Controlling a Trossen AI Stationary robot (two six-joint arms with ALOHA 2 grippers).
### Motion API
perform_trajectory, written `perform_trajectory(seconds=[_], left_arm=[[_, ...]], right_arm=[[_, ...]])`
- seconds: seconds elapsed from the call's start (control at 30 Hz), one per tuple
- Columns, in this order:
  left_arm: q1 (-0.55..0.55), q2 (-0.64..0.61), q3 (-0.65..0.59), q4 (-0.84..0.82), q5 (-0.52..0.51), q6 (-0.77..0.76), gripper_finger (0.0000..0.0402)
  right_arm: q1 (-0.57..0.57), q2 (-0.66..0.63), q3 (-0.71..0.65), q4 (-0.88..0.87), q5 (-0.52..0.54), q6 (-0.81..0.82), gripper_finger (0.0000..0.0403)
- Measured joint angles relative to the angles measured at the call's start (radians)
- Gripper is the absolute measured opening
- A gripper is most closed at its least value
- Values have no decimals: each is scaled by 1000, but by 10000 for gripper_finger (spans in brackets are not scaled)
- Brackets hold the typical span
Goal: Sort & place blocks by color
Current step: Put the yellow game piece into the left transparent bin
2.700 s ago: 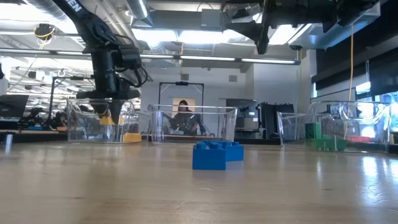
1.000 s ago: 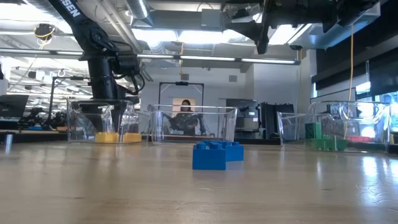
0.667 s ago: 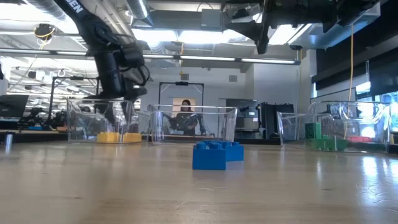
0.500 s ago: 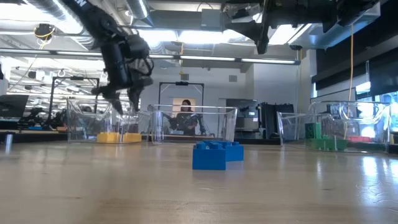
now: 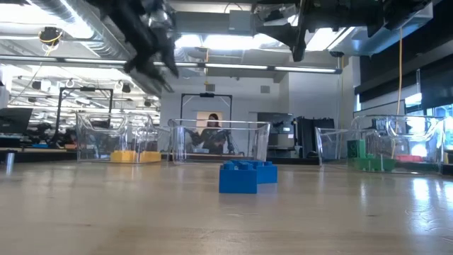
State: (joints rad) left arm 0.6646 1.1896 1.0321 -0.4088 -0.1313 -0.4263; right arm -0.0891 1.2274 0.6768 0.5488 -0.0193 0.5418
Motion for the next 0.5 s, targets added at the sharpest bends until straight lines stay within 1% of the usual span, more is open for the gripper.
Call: perform_trajectory(seconds=[0.07,0.17,0.27,0.37,0.43,0.5], left_arm=[[-38,-65,0,16,25,27,231],[-124,-168,0,43,44,52,231],[-243,-258,-1,71,46,92,231],[-366,-322,-2,111,40,138,231],[-438,-355,-27,175,16,153,231],[-506,-388,-85,282,-15,161,231]], right_arm=[[0,0,0,0,0,0,258],[0,0,0,0,0,-1,258],[0,0,0,0,0,-3,258],[0,0,0,0,0,-2,258],[0,0,0,0,0,-3,258],[0,0,0,0,0,-3,258]])
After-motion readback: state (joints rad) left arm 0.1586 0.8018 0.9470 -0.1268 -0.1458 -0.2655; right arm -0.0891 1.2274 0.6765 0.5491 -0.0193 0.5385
